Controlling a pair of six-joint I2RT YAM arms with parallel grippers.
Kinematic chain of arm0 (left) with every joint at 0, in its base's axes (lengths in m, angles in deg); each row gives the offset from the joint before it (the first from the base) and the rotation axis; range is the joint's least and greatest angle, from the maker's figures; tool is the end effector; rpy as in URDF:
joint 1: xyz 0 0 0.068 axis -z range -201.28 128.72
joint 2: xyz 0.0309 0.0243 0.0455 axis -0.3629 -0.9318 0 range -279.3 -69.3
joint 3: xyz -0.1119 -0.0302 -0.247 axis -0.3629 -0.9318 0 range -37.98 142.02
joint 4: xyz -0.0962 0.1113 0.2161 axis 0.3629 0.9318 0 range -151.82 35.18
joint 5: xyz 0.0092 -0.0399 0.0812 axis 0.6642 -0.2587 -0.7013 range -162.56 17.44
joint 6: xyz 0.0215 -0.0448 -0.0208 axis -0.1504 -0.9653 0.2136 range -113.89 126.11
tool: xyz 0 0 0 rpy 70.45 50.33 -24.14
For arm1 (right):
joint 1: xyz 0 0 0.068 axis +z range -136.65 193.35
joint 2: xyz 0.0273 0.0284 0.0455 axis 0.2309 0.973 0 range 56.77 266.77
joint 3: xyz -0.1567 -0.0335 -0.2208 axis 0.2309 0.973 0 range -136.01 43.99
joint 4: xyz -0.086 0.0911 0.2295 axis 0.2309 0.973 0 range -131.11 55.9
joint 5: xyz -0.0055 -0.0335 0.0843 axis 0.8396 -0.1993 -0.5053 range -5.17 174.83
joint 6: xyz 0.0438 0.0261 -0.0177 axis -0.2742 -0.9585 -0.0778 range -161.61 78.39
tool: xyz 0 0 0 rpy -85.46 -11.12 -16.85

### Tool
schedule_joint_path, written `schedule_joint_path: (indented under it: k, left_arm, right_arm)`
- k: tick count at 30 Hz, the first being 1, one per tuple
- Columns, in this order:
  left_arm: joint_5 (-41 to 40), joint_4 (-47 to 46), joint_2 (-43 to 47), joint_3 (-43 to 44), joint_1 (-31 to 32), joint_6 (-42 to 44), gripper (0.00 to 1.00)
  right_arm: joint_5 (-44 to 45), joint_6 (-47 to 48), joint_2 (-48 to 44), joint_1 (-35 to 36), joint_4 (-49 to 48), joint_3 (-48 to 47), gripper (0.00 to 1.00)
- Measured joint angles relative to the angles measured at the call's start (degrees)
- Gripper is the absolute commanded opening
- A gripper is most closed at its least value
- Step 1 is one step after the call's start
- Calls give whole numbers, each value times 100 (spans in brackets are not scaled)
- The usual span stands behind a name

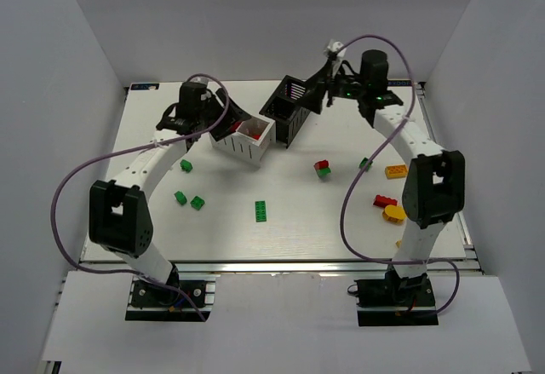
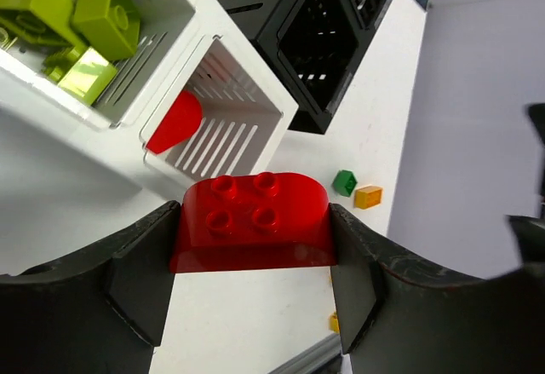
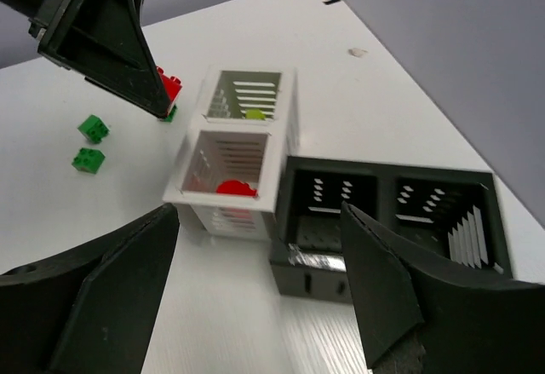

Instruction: Sort the legos into containers by color

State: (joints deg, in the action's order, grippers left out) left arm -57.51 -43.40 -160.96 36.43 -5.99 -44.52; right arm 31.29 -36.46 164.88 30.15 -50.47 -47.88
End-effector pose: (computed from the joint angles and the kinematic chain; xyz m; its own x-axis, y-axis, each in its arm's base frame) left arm 0.3520 -0.1058 0.2989 -0.7110 -0.5796 -0.3983 -0.1442 0.6745 -0.7241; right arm 0.4212 0.1572 0.3421 -0.0302 -0.0649 -0.9974 -0.9427 0.3335 0.0069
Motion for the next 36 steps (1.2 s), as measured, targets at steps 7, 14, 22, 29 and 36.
schedule_joint_path:
  k: [7,14,22,29,36]
  left_arm:
    - [-66,280,-763,629,236,435,30]
    - [-76,393,-1126,935,302,535,43]
    - [-90,501,-1303,1106,306,544,59]
    - [-87,518,-1300,1115,332,538,69]
    - [-103,581,-1300,1156,332,533,79]
  right_arm:
    - [-328,302,-586,-634,332,658,81]
    - [-417,358,-793,-752,638,1211,81]
    - [-479,398,-951,-909,669,1303,82]
    - [-516,411,-1069,-944,669,1429,82]
    - [-538,411,-1069,-944,680,1528,82]
